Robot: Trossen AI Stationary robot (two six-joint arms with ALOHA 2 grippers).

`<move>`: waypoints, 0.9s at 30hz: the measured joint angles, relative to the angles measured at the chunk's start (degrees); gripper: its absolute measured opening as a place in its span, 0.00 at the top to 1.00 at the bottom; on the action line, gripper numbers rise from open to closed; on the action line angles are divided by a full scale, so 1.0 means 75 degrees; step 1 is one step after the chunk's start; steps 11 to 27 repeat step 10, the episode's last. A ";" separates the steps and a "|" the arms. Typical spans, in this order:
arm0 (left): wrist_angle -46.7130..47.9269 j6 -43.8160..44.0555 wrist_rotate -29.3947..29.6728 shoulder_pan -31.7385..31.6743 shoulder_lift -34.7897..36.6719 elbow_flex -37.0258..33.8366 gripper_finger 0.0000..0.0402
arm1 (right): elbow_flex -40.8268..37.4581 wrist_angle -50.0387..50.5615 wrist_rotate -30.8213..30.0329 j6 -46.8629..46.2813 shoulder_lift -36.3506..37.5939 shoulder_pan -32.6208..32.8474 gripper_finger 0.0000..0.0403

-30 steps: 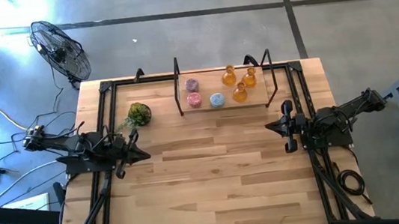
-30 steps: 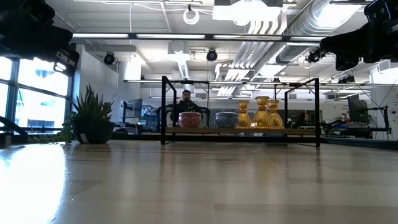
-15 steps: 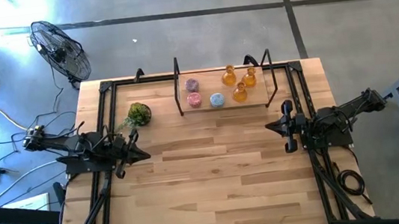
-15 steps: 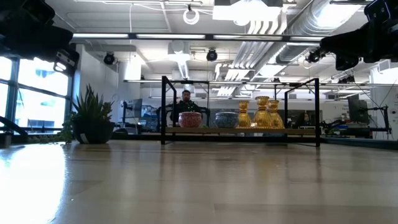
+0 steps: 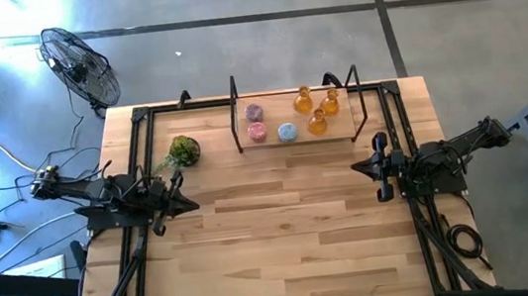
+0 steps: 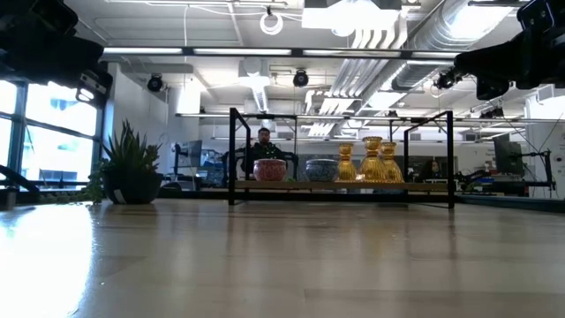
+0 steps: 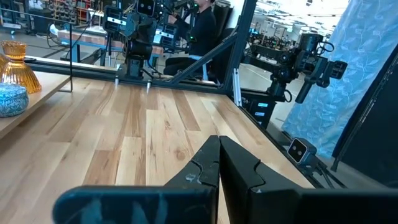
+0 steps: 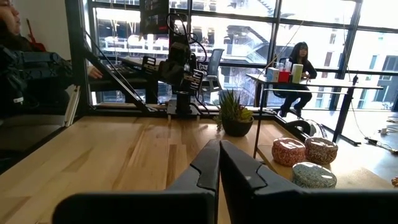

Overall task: Pick & Place candle stick holders
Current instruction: Return to Home Position

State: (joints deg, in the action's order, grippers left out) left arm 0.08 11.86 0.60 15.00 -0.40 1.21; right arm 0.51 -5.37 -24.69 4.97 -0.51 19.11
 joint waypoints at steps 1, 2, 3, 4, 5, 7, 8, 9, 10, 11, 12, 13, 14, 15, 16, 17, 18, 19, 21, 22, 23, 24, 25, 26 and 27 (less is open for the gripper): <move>0.0000 -0.0001 0.0000 0.0000 0.0000 0.0000 1.00 | 0.0000 0.0000 0.0000 -0.0003 0.0000 -0.0002 0.98; 0.0000 -0.0001 -0.0002 0.0000 0.0000 0.0000 1.00 | 0.0000 0.0000 0.0000 0.0000 0.0000 0.0001 0.98; 0.0000 -0.0001 0.0000 0.0000 0.0000 0.0000 1.00 | 0.0000 0.0000 0.0000 0.0000 0.0000 -0.0002 0.98; 0.0000 -0.0001 0.0000 0.0000 0.0000 0.0000 1.00 | 0.0000 0.0000 0.0000 -0.0002 0.0000 -0.0002 0.98; 0.0000 -0.0001 0.0000 0.0000 0.0000 0.0000 1.00 | 0.0000 -0.0001 0.0000 0.0000 0.0000 -0.0002 0.98; 0.0000 -0.0001 0.0000 0.0000 0.0000 0.0000 1.00 | 0.0000 0.0000 0.0000 -0.0003 0.0000 -0.0001 0.98; 0.0001 -0.0001 0.0000 0.0000 0.0000 0.0000 1.00 | 0.0000 0.0000 0.0000 -0.0001 0.0000 -0.0002 0.98; 0.0000 0.0002 0.0000 0.0000 0.0000 0.0000 1.00 | 0.0000 -0.0001 0.0000 -0.0002 0.0000 -0.0001 0.98; 0.0002 0.0002 0.0000 0.0000 0.0000 0.0000 1.00 | 0.0000 -0.0001 0.0000 -0.0002 0.0000 -0.0001 0.98; 0.0002 0.0002 0.0000 0.0000 0.0000 0.0000 1.00 | 0.0000 -0.0001 0.0000 -0.0002 0.0000 -0.0001 0.98; 0.0002 0.0002 0.0000 0.0000 0.0000 0.0000 1.00 | 0.0000 -0.0001 0.0000 -0.0002 0.0000 -0.0001 0.98; 0.0002 0.0002 0.0000 0.0000 0.0000 0.0000 1.00 | 0.0000 -0.0001 0.0000 -0.0002 0.0000 -0.0001 0.98; 0.0002 0.0002 0.0000 0.0000 0.0000 0.0000 1.00 | 0.0000 -0.0001 0.0000 -0.0002 0.0000 -0.0001 0.98; 0.0002 0.0002 0.0000 0.0000 0.0000 0.0000 1.00 | 0.0000 -0.0001 0.0000 -0.0002 0.0000 -0.0001 0.98; 0.0002 0.0002 0.0000 0.0000 0.0000 0.0000 1.00 | 0.0000 -0.0001 0.0000 -0.0002 0.0000 -0.0001 0.98; 0.0002 0.0002 0.0000 0.0000 0.0000 0.0000 1.00 | 0.0000 -0.0001 0.0000 -0.0002 0.0000 -0.0001 0.98; 0.0002 0.0002 0.0000 0.0000 0.0000 0.0000 1.00 | 0.0000 -0.0001 0.0000 -0.0002 0.0000 -0.0001 0.98; 0.0002 0.0002 0.0000 0.0000 0.0000 0.0000 1.00 | 0.0000 -0.0001 0.0000 -0.0002 0.0000 -0.0001 0.98; 0.0002 0.0002 0.0000 0.0000 0.0000 0.0000 1.00 | 0.0000 -0.0001 0.0000 -0.0002 0.0000 -0.0001 0.98; 0.0002 0.0002 0.0000 0.0000 0.0000 0.0000 1.00 | 0.0000 -0.0001 0.0000 -0.0002 0.0000 -0.0001 0.98; 0.0002 0.0002 0.0000 0.0000 0.0000 0.0000 1.00 | 0.0000 -0.0001 0.0000 -0.0002 0.0000 -0.0001 0.98; 0.0002 0.0002 0.0000 0.0000 0.0000 0.0000 1.00 | 0.0000 -0.0001 0.0000 -0.0002 0.0000 -0.0001 0.98; 0.0002 0.0002 0.0000 0.0000 0.0000 0.0000 1.00 | 0.0000 -0.0001 0.0000 -0.0002 0.0000 -0.0001 0.98; 0.0002 0.0002 0.0000 0.0000 0.0000 0.0000 1.00 | 0.0000 -0.0001 0.0000 -0.0002 0.0000 -0.0001 0.98; 0.0002 0.0002 0.0000 0.0000 0.0000 0.0000 1.00 | 0.0000 -0.0001 0.0000 -0.0002 0.0000 -0.0001 0.98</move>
